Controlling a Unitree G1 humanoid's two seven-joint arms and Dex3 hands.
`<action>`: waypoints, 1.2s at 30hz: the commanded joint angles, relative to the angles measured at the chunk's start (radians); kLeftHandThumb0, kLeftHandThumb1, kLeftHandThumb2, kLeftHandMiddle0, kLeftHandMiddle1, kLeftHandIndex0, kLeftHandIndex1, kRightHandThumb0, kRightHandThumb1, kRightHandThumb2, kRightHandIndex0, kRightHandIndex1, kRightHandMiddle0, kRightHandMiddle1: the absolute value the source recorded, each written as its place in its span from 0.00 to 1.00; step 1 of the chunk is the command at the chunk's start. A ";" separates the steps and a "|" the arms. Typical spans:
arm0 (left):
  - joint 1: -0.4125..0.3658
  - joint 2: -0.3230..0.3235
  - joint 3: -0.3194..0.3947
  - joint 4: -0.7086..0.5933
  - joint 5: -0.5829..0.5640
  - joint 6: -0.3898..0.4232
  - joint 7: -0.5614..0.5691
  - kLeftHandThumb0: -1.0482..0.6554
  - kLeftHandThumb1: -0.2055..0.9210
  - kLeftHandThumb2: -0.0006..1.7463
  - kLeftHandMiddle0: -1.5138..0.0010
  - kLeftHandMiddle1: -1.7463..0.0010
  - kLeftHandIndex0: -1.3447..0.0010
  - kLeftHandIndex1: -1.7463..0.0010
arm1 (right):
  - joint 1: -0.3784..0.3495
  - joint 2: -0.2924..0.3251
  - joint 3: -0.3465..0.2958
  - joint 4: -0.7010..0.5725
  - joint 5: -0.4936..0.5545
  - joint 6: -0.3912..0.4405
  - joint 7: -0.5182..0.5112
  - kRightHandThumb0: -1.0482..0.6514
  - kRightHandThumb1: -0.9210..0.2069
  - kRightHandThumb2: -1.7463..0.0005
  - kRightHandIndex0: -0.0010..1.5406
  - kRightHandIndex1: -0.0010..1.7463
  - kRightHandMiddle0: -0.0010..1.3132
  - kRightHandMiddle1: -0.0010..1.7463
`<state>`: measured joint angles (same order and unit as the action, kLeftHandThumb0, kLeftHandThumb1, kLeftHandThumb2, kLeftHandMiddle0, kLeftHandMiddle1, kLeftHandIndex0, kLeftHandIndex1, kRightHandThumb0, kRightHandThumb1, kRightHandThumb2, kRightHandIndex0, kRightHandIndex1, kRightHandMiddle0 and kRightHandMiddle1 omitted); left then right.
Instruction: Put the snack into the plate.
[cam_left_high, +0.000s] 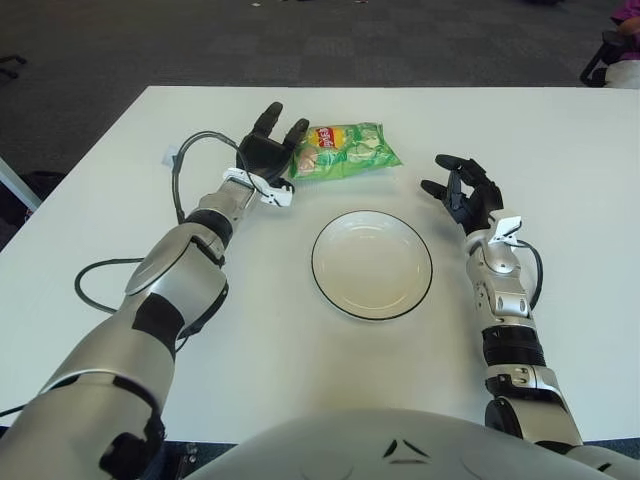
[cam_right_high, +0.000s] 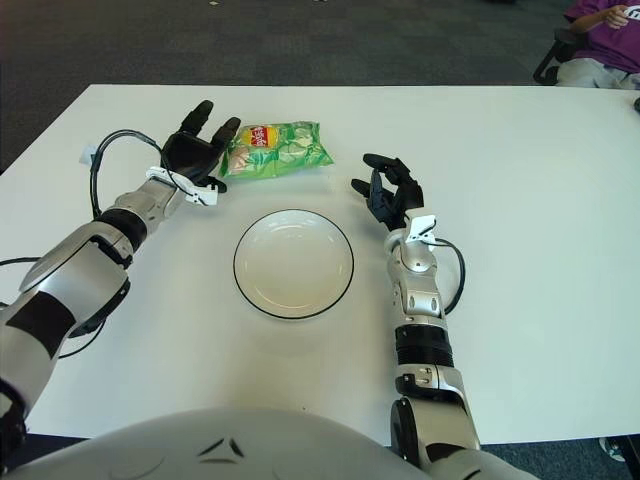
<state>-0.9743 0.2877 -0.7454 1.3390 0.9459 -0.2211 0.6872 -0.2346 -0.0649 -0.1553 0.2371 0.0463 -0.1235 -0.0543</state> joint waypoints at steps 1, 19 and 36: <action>0.021 -0.010 -0.003 0.014 0.000 0.014 0.023 0.34 0.82 0.00 0.98 1.00 0.89 0.99 | 0.009 0.000 -0.006 -0.014 0.007 -0.011 0.000 0.39 0.00 0.59 0.64 0.00 0.35 0.37; 0.028 -0.061 -0.013 0.025 0.007 0.045 0.068 0.34 0.83 0.00 0.94 0.99 0.87 0.99 | 0.029 -0.006 -0.009 -0.047 0.020 -0.004 0.013 0.39 0.00 0.58 0.64 0.00 0.34 0.37; 0.024 -0.058 -0.039 0.032 0.019 -0.091 0.101 0.36 0.86 0.00 0.75 0.98 0.73 0.97 | 0.036 -0.003 -0.008 -0.058 0.020 0.002 0.018 0.40 0.00 0.57 0.64 0.00 0.34 0.36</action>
<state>-0.9669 0.2258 -0.7702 1.3512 0.9522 -0.3016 0.7987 -0.2064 -0.0654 -0.1606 0.1914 0.0583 -0.1233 -0.0403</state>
